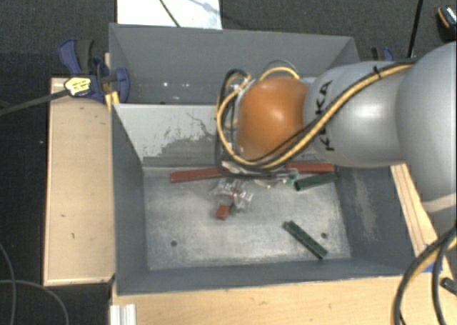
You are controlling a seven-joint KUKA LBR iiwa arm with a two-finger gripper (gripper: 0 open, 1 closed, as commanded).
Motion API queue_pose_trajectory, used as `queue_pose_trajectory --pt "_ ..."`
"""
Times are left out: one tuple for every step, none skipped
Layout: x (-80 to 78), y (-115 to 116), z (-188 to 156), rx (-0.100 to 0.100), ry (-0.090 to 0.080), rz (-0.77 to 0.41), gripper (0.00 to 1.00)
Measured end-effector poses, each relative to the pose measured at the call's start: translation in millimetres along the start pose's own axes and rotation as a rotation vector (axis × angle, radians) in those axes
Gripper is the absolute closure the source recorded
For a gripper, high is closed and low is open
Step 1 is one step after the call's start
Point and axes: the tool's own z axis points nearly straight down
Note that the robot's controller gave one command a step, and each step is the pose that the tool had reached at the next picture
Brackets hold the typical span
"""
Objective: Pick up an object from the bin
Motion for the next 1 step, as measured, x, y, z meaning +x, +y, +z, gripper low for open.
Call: queue_pose_trajectory --pt "-9.6 49.2 -178.5 0.007 -0.005 -0.359 1.00"
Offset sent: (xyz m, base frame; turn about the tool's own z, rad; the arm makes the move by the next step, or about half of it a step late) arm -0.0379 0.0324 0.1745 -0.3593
